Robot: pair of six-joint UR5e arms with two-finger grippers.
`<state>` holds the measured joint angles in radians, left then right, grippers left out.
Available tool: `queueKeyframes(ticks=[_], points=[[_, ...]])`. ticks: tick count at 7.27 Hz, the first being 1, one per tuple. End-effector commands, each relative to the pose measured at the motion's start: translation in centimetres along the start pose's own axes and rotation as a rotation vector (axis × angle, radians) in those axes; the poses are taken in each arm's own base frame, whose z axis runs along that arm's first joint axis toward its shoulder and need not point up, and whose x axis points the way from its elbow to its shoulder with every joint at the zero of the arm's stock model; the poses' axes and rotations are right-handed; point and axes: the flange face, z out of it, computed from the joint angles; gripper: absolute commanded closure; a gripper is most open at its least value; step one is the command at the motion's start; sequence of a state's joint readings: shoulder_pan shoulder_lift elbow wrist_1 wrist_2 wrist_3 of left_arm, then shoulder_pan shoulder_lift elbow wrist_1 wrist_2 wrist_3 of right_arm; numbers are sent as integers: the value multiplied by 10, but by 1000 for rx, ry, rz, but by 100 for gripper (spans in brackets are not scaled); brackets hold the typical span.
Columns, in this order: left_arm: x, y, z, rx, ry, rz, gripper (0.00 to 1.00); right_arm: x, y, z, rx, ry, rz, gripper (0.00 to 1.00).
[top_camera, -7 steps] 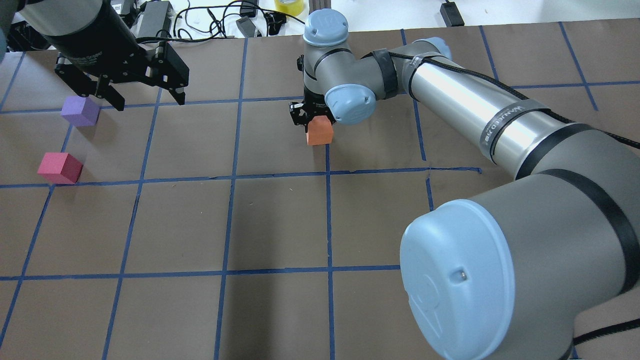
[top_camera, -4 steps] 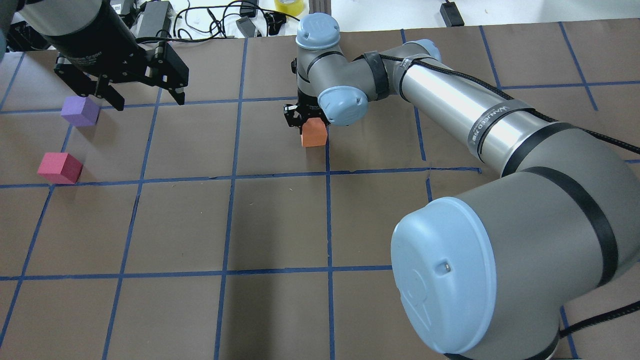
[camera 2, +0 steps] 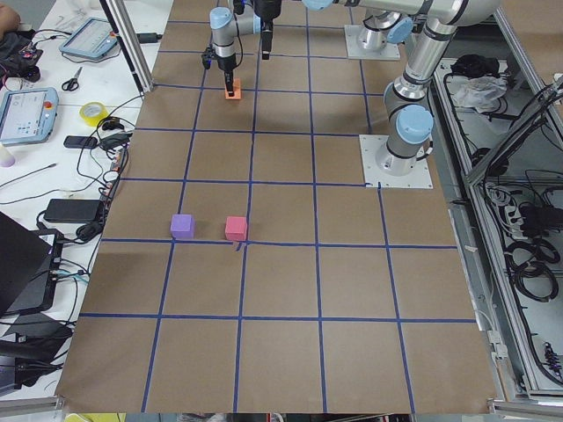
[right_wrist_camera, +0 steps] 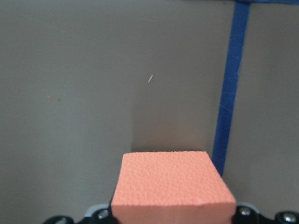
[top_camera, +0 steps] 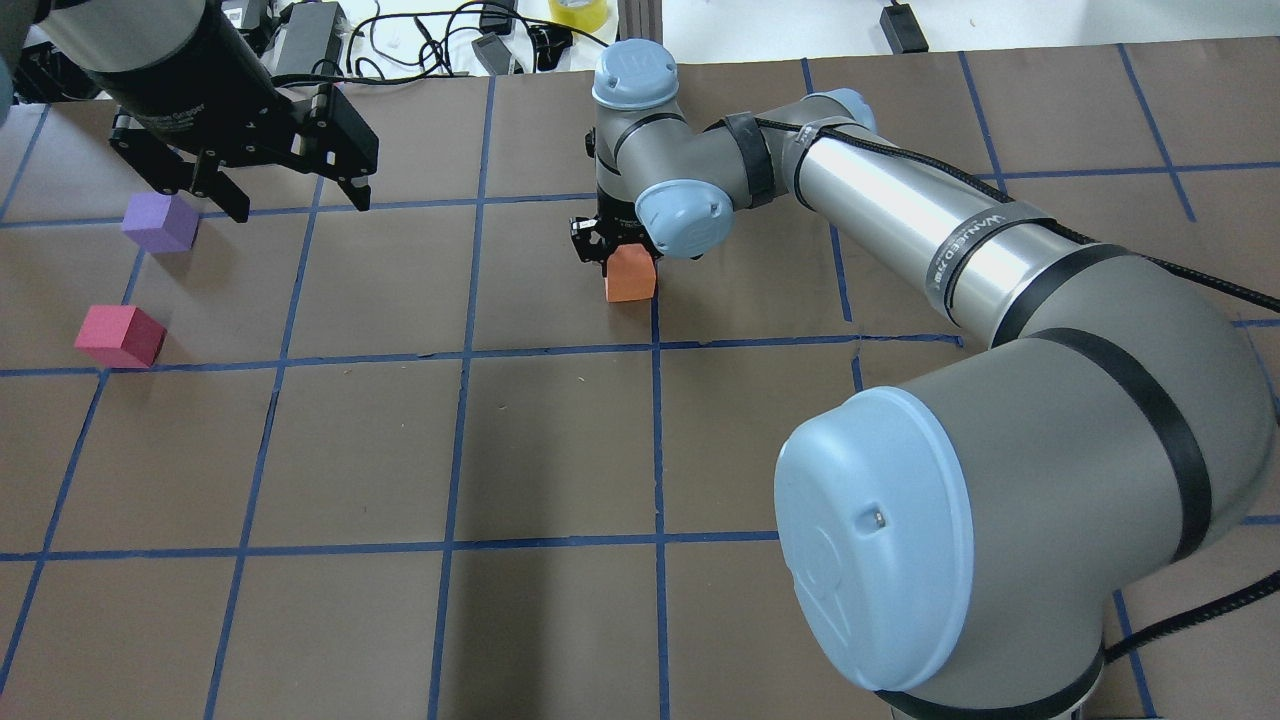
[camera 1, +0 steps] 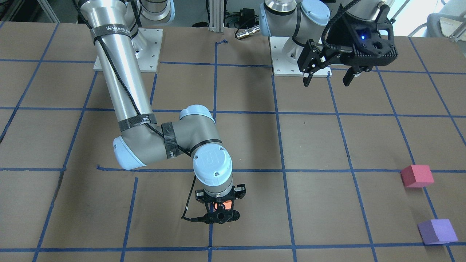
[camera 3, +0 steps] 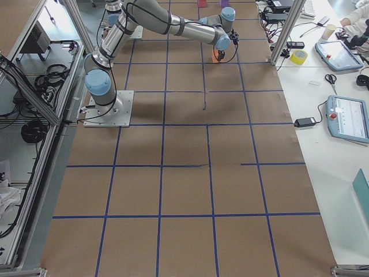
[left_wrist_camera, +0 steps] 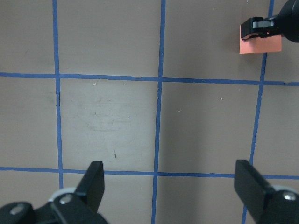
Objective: Arrange blocks in a line
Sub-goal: 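Lower the orange cube and open the right gripper, then raise the right gripper away while the left arm reaches toward the orange cube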
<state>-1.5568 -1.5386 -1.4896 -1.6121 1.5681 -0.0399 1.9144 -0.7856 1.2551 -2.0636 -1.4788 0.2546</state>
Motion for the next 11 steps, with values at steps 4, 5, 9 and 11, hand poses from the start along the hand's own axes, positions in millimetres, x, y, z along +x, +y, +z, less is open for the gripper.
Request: queueKeyframes(ticks=[4, 5, 9, 11], points=[[-8, -5, 2, -1, -14, -1, 0, 0, 0, 2, -3, 1, 88, 0], [-8, -6, 6, -10, -18, -3, 0, -1, 0, -2, 0, -8, 90, 0], [-4, -52, 46, 18, -20, -84, 0, 64, 8, -117, -12, 8, 156, 0], [10, -81, 94, -11, -13, -69, 0, 147, 31, -203, -66, 21, 128, 0]])
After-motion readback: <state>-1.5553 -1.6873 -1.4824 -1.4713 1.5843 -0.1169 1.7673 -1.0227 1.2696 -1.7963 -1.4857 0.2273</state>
